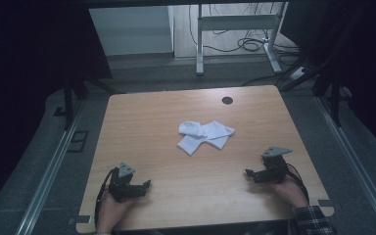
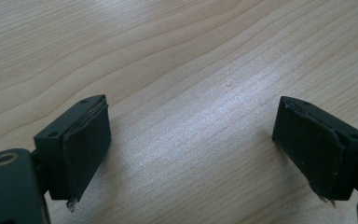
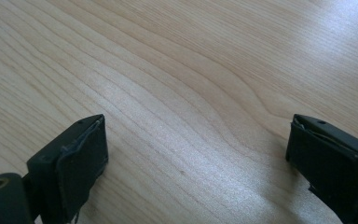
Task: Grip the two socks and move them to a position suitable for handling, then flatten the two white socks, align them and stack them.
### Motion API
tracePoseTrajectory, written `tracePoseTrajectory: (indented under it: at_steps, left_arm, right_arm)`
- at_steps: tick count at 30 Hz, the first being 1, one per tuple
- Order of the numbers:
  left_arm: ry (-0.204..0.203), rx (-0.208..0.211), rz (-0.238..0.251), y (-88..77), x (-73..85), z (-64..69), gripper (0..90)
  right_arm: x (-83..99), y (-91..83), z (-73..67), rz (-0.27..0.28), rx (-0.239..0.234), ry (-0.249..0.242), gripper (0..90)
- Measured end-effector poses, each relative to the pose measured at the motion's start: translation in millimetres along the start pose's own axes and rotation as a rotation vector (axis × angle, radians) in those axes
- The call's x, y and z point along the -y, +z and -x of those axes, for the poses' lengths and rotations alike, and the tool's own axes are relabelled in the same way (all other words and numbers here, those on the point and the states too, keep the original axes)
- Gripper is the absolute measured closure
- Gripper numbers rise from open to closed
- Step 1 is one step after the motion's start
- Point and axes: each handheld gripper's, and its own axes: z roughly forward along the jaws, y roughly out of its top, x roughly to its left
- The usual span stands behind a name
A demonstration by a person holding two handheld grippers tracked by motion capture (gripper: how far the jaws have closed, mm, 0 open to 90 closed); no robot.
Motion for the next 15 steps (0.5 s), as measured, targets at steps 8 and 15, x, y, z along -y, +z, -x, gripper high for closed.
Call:
tracePoseTrajectory:
  at_steps: [8, 15]
  left_arm:
    - [-0.002, -0.001, 0.000, -0.1, 0.1, 0.0, 11.7]
    - [-0.003, 0.000, 0.001, -0.1, 0.1, 0.0, 11.6]
  right_arm:
    - [0.0, 0.0, 0.4, 0.000, -0.003, -0.003, 4.7]
    - [-0.5, 0.5, 0.5, 0.000, -0.004, -0.006, 4.6]
